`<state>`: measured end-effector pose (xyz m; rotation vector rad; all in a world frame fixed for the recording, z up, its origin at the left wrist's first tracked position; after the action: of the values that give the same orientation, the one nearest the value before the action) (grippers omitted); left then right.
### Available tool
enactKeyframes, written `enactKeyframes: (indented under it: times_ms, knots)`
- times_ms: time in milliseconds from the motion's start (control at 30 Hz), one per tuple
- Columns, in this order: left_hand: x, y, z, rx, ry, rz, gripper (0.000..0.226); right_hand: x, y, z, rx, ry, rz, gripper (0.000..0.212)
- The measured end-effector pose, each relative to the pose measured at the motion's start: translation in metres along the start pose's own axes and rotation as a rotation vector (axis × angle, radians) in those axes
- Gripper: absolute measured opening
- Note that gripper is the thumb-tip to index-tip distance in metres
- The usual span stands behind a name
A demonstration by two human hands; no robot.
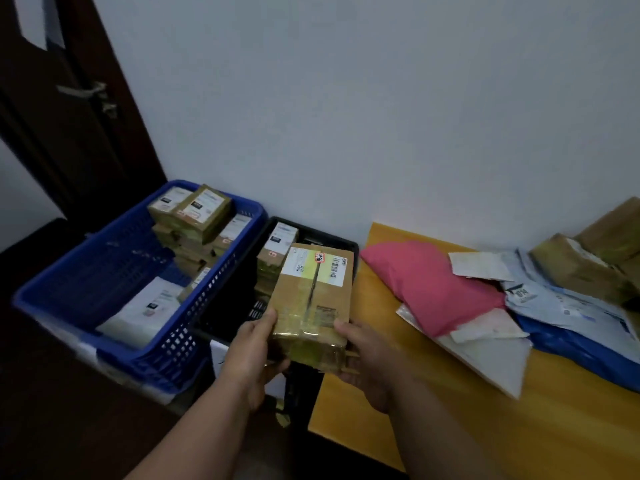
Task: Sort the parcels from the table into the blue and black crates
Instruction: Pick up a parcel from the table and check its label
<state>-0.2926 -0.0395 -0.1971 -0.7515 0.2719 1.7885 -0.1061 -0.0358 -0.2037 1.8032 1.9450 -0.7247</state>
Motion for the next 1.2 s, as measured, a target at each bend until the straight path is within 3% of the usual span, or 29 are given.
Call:
enactKeyframes:
  times_ms: [233,500,733,833,1200]
  knots:
    - [0.045,0.058,0.033,-0.046,0.041,0.098,0.037,0.063,-0.066,-0.007,-0.121,-0.115,-0.063,0.060]
    - [0.074,0.125,0.086,-0.150,0.037,0.326,0.017,0.130,-0.163,-0.033,-0.309,-0.216,-0.277,0.051]
    - [0.110,0.213,0.112,-0.175,0.109,0.512,0.024,0.172,-0.262,-0.032,-0.513,-0.318,-0.414,0.044]
    - [0.138,0.254,0.125,-0.163,0.133,0.528,0.026,0.194,-0.308,-0.027,-0.554,-0.380,-0.423,0.056]
    - [0.242,0.390,0.182,0.004,0.256,0.475,0.028,0.255,-0.454,0.001,-0.410,-0.546,-0.300,0.067]
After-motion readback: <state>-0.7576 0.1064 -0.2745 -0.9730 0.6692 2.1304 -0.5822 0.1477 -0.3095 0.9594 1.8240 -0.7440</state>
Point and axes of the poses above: each hand's wrist, its own x-axis towards the middle knuckle, its own y-axis out of the back of the hand, z = x × y, the point moved 5 cm from there along x, towards the middle knuckle, and after that the axes turned 3 degrees about -x, right-handed, at the moved point
